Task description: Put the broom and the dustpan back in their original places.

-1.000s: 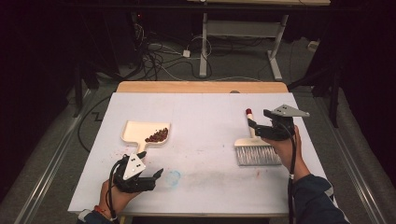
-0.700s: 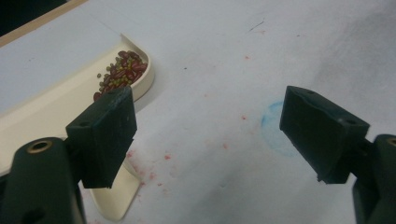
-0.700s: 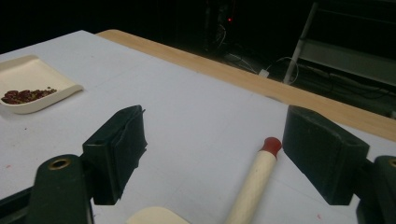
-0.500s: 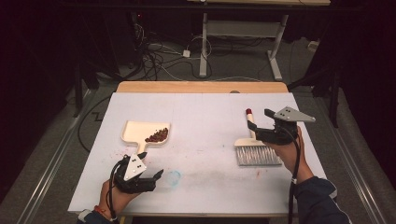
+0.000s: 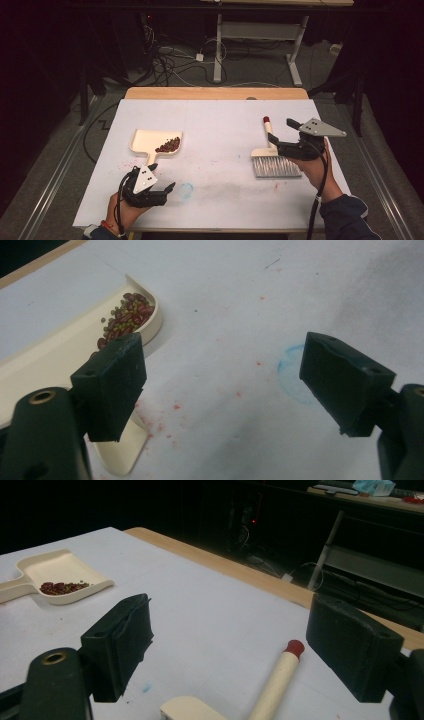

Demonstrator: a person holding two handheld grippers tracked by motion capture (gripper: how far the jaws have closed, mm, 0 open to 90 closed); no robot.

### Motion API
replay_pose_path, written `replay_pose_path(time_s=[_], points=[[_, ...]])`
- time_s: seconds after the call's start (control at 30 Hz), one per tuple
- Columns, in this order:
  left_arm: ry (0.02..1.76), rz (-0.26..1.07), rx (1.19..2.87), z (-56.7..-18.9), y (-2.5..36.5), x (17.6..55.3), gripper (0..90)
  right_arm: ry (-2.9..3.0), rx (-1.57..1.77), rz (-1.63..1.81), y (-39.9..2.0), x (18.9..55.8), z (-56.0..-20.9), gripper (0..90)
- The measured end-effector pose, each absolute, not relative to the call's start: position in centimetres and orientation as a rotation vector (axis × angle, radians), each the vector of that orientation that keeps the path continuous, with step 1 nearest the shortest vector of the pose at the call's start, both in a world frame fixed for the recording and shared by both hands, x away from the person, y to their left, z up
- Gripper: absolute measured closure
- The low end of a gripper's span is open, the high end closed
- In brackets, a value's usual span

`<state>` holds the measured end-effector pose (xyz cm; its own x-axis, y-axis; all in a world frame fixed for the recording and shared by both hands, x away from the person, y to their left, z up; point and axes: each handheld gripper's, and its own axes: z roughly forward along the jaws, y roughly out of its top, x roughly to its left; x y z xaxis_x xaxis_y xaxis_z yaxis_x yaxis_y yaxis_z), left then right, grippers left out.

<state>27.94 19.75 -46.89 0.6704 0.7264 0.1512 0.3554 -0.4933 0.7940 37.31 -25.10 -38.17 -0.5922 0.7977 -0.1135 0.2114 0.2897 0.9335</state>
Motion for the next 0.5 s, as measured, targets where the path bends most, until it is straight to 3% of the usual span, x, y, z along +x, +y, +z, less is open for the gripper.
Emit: replay_pose_path(time_s=[0.5], points=[[0.824,0.612,2.130,-47.0,19.6,28.0,18.2,1.999,0.850,1.284,-25.8,35.9,-38.5,18.5]])
